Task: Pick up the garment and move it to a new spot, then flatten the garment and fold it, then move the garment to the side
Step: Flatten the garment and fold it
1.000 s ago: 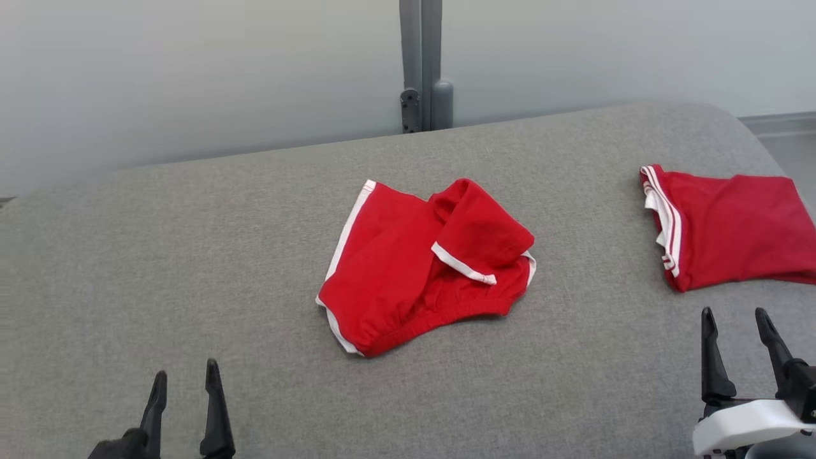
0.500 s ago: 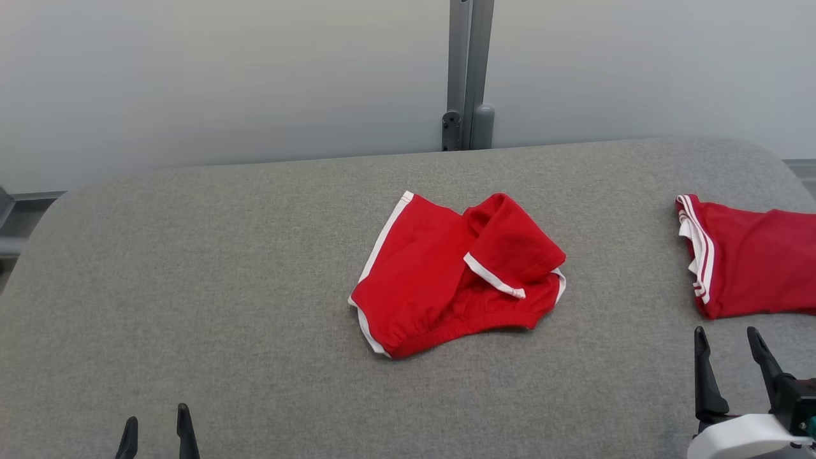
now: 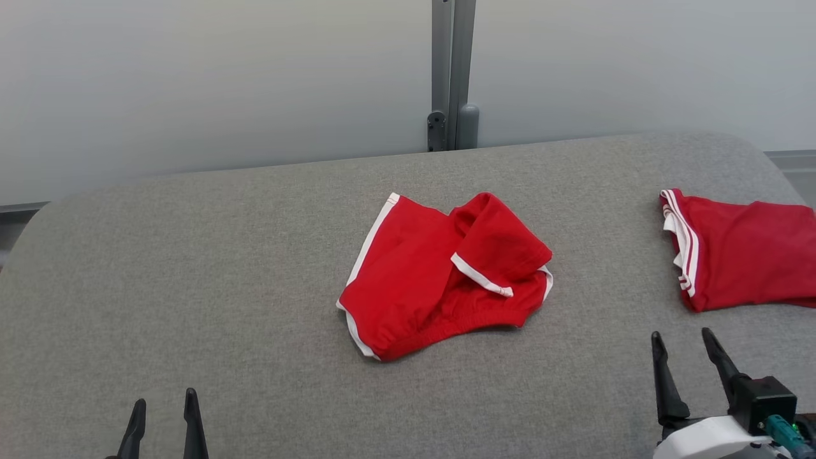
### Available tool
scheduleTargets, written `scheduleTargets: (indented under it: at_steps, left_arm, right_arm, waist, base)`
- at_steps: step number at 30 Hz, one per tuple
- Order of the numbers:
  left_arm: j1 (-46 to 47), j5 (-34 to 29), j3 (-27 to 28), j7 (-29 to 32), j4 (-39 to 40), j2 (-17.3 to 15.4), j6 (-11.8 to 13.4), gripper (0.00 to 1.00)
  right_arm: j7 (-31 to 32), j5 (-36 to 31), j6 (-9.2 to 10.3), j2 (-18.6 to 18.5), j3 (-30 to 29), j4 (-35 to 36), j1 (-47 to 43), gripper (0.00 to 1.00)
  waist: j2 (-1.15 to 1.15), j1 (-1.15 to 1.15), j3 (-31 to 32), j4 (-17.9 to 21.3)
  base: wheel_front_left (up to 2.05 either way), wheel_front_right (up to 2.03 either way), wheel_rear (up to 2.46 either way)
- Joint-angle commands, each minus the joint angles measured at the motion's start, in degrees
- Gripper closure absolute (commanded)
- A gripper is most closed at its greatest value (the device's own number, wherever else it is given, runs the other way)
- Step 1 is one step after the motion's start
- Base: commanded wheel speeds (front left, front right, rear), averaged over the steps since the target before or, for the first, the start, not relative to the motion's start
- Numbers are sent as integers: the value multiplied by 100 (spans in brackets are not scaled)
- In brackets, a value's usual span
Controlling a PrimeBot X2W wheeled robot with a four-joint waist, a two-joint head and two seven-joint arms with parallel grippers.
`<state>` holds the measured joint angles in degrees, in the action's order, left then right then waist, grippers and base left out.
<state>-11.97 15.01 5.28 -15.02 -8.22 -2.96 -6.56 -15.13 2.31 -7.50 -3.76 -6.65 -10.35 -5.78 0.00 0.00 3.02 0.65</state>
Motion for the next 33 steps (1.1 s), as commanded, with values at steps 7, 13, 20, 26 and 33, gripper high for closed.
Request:
scheduleTargets:
  at_steps: [7, 13, 20, 26, 33]
  left_arm:
    - [-67, 36, -34, -18, -66, 6, -55, 0]
    - [-97, 27, -124, -18, -128, 5, -83, 0]
    - [-83, 104, -147, -19, -161, 6, -84, 0]
    - [-102, 147, -239, -18, -128, 6, -89, 0]
    - [314, 122, -1235, -18, 99, 6, -98, 0]
  right_arm:
    - [-1, 39, 2, 11, 371, -91, -38, 0]
    - [-1, 59, 2, -31, 579, -141, -56, 0]
    - [-1, 91, 2, -67, 626, -162, -5, 0]
    - [-1, 101, 2, -64, 631, -139, 20, 0]
    - [-1, 115, 2, -138, 685, -46, 304, 0]
  waist:
    - [0, 0, 139, 101]
    - [0, 0, 224, 166]
    - [0, 0, 246, 197]
    - [0, 0, 205, 193]
    - [0, 0, -64, 571]
  base:
    - [0, 0, 0]
    - [0, 0, 0]
    - [0, 0, 0]
    - [0, 0, 0]
    - [0, 0, 0]
